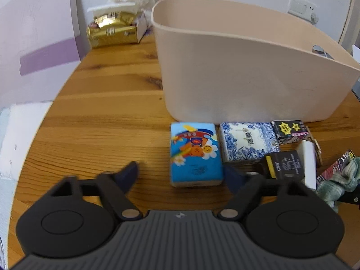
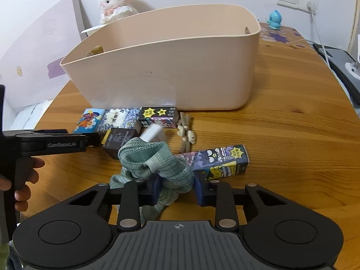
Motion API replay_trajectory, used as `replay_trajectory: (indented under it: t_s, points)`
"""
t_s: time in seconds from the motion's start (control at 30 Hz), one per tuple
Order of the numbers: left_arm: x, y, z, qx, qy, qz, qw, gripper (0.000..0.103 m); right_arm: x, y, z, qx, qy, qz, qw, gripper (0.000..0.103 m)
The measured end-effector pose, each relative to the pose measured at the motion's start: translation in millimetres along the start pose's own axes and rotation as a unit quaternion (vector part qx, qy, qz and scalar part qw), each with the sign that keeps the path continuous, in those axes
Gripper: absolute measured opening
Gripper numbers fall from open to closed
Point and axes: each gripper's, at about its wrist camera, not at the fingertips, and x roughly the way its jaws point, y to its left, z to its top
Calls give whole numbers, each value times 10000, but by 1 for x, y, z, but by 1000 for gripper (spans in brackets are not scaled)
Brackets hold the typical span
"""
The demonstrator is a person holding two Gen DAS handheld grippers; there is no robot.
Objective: Organize objects
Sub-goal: 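Grasp the blue cartoon tissue pack with left tool while right tool grasps green scrunchie, then carry tissue pack and scrunchie into the beige basket and open both tools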
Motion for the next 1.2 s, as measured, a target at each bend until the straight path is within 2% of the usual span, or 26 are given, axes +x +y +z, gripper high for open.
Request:
replay_trajectory:
  t_s: [0.07,0.13,0.17,0.4,0.73,1.03,1.2]
  points:
    - [0,1,2,-20,-22,-9,10000,69,1,0,2,-3,-26,45,10000,20]
    - [0,0,3,11,-60,-51,10000,52,1,-2,2,12,-58,103,9999,14]
    - [-1,0,3,17,-68,-60,10000,49,0,-2,2,8,-68,115,9999,14]
    - [-11,3,1,111,-97,-80,9999,48,-17,-1,-1,-47,-277,119,9995,11]
    - [-65,2,-4,93,-545,-129,9984,48,-56,-9,3,-4,-733,186,9971,11]
    - [-119,-2,18,154,-1237,-217,9920,48,-97,-16,38,9,-1440,154,9895,12]
    - [-129,-10,42,226,-1543,-207,9876,48,-101,-25,71,58,-1735,48,9848,12]
